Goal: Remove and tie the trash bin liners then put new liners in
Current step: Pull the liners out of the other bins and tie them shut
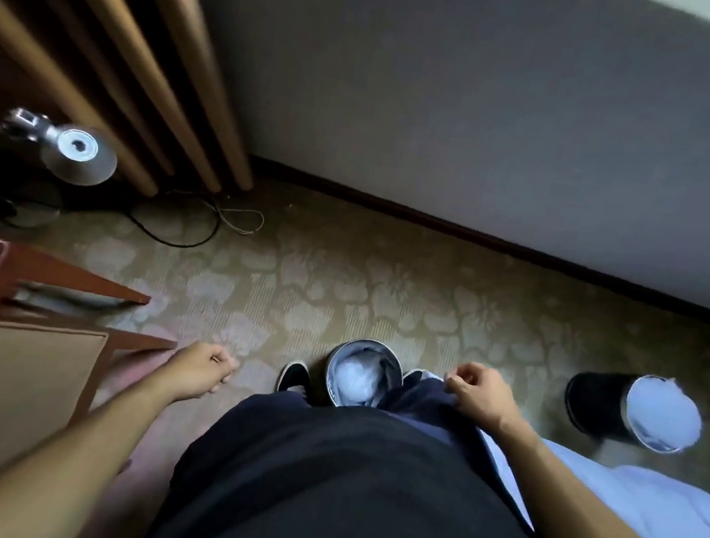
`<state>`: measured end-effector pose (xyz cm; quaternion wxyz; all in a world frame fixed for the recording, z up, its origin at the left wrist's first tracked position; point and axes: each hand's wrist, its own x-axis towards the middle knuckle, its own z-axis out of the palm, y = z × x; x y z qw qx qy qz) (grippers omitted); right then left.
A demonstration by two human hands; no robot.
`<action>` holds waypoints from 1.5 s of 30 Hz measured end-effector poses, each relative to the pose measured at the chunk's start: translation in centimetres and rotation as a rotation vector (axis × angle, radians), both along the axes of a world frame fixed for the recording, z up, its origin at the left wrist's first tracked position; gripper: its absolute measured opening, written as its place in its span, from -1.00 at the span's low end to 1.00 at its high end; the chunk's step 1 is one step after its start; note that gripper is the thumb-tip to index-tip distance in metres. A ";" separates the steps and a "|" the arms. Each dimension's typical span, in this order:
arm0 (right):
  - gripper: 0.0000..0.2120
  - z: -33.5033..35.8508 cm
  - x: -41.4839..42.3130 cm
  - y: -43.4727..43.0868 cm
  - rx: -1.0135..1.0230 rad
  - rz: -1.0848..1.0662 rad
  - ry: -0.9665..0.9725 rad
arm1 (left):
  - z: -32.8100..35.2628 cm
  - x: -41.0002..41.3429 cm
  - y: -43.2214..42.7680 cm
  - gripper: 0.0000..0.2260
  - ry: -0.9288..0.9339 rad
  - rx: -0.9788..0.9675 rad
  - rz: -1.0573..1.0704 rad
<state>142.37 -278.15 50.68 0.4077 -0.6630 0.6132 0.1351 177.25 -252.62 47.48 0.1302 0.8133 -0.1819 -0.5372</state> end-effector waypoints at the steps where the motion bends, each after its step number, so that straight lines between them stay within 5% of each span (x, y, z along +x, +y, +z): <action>1: -0.92 -0.1 0.2 -1.0 0.007 0.022 0.007 | -0.1 -0.5 0.1 -0.84 -0.006 0.009 0.027; 16: -0.87 -5.1 2.7 -16.6 0.194 0.693 -0.053 | 1.0 -21.8 -3.4 -0.86 -0.060 0.147 0.623; 24: -0.89 -11.0 1.1 -16.8 0.243 0.749 -0.071 | -3.4 -27.6 -6.8 -0.85 -0.041 0.141 0.582; 37: -0.93 -32.2 -5.6 -11.1 0.125 0.737 -0.211 | -27.8 -34.7 -3.2 -0.88 -0.216 0.013 0.521; 45: -0.95 -31.3 -11.8 -10.0 -0.053 0.939 -0.256 | -27.6 -41.0 -1.8 -0.89 -0.380 -0.113 0.465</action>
